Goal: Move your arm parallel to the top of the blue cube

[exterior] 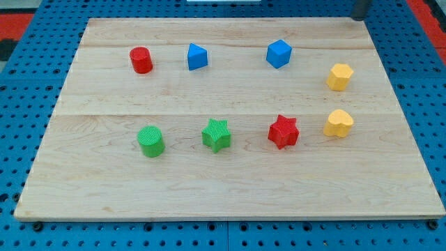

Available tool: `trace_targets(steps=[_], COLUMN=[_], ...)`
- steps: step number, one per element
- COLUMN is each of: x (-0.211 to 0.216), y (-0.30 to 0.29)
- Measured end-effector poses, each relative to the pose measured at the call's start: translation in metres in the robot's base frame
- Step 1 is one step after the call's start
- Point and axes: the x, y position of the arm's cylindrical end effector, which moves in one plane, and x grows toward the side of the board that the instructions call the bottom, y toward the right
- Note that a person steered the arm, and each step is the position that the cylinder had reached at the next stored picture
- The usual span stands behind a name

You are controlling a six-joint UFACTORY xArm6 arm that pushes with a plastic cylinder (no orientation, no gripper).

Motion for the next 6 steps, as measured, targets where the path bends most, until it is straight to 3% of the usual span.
trace_targets(steps=[4, 6], x=[0.000, 0.001], y=[-0.027, -0.092])
